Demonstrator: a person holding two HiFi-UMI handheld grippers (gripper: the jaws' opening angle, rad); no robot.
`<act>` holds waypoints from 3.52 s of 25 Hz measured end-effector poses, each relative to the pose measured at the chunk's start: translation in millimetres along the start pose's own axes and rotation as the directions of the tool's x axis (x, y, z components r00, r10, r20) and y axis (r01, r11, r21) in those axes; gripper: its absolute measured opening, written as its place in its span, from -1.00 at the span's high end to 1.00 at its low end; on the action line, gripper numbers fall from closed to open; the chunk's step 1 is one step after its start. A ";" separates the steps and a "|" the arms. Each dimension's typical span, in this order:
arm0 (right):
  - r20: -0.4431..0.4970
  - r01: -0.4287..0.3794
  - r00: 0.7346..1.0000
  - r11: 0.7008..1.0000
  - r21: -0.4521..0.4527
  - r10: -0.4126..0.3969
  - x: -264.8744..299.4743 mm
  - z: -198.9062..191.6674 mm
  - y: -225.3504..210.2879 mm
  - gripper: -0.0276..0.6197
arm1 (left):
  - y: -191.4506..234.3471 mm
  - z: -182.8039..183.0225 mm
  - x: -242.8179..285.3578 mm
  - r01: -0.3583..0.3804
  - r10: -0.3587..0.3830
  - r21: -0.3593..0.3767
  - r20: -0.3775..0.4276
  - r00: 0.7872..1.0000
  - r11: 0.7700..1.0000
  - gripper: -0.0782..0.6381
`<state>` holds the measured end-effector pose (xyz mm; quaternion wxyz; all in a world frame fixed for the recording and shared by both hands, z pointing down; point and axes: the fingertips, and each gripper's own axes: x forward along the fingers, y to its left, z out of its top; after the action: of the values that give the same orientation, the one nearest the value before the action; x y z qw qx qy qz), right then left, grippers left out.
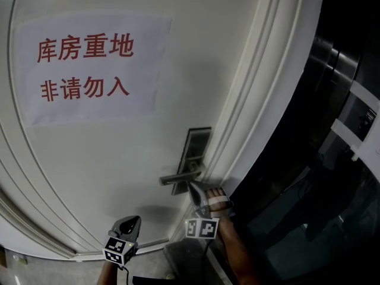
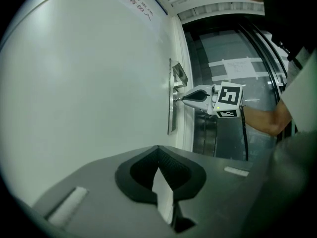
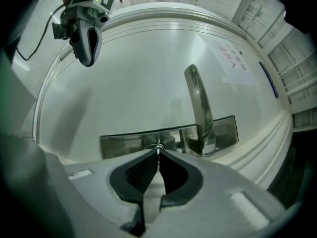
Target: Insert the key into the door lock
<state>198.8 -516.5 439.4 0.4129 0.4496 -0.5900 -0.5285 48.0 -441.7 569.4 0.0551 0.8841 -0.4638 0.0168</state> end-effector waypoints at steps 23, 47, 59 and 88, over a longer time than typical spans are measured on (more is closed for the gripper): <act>0.025 0.004 1.000 0.994 0.105 -0.007 -1.4 -5.6 0.7 0.57 | -5.0 0.7 -7.1 0.001 -0.001 0.009 -0.008 1.000 1.000 0.78; 0.062 0.016 0.998 0.981 0.193 -0.028 -20.8 -1.1 -6.9 0.26 | -13.4 1.7 -7.1 0.021 -0.021 0.013 -0.002 1.000 1.000 0.78; 0.053 0.067 0.995 0.967 0.246 -0.083 -42.9 -3.4 -16.8 0.88 | -18.5 5.7 -10.2 0.039 -0.039 0.021 0.010 0.999 0.999 0.78; 0.039 0.005 0.992 0.360 0.933 -0.116 -132.6 -70.3 31.4 0.91 | -52.0 6.2 6.8 0.123 -0.123 0.049 -0.009 0.992 0.991 0.78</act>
<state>297.3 -404.9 476.1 0.0375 0.5989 -0.7877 -0.1392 94.4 -418.7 559.5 0.0354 0.9120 -0.4078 0.0275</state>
